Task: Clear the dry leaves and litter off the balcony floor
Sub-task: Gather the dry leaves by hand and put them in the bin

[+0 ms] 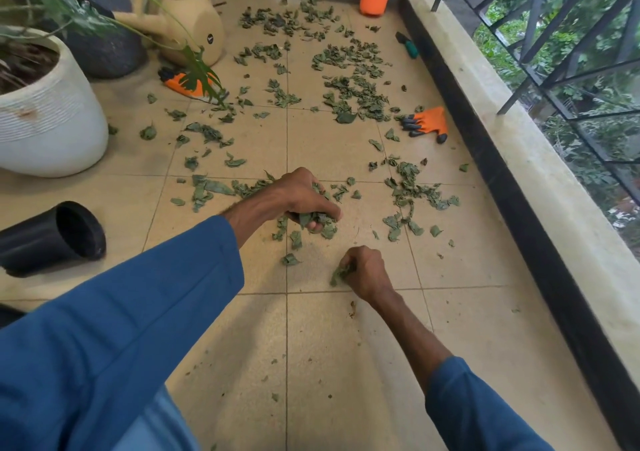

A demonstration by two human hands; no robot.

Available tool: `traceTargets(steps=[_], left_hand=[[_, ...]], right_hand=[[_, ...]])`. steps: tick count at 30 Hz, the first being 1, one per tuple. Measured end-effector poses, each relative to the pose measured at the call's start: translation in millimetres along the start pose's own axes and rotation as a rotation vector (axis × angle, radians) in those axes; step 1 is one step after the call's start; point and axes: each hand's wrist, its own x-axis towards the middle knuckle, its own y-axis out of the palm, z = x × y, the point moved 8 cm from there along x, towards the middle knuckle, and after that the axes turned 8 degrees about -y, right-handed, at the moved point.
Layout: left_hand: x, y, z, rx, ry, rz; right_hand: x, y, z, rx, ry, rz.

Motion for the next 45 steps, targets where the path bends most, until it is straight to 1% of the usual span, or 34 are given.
traceTargets(steps=[6,10,12,16,18,21,24,26,31,39,42,45], left_hand=[[-6.4,-12.8,6.7,0.015,-0.003,-0.024],[-13.9,-24.2,12.8,0.005,-0.009,-0.045],[-15.7,-29.3,16.9,0.0,-0.014,-0.055],[-19.9,-38.5,26.1,-0.021,-0.036,-0.074],[-19.9,-40.7,28.5,-0.042,-0.038,-0.069],[-18.9,-43.3,29.5,-0.058,-0.038,-0.08],[-17.3,-46.3,29.9,-0.048,-0.035,-0.106],[-15.3,-45.9,31.3,-0.039,-0.039,-0.107],[-13.0,-49.2,38.1,0.002,-0.05,-0.129],[-12.6,-64.9,62.1,0.064,-0.106,-0.162],[-10.0,-67.4,68.9,0.073,-0.124,-0.164],[-5.5,-67.1,73.0,0.086,-0.141,-0.18]], right_hand=[[22.5,28.0,72.9,0.104,-0.159,0.038],[35.3,46.9,94.4,0.121,-0.207,0.038],[39.4,52.8,96.6,0.071,-0.221,0.012],[33.0,77.6,102.1,-0.074,-0.286,0.098],[28.1,82.3,100.6,-0.094,-0.291,0.099],[26.8,73.4,89.8,-0.014,-0.248,0.078],[33.8,46.4,76.9,0.076,-0.202,0.0],[40.4,28.0,72.7,0.09,-0.19,-0.037],[63.4,17.6,91.1,0.032,-0.259,-0.011],[75.6,55.7,94.0,-0.197,-0.342,-0.016],[71.7,62.3,98.8,-0.272,-0.368,0.036],[64.8,69.7,98.0,-0.282,-0.37,0.074]])
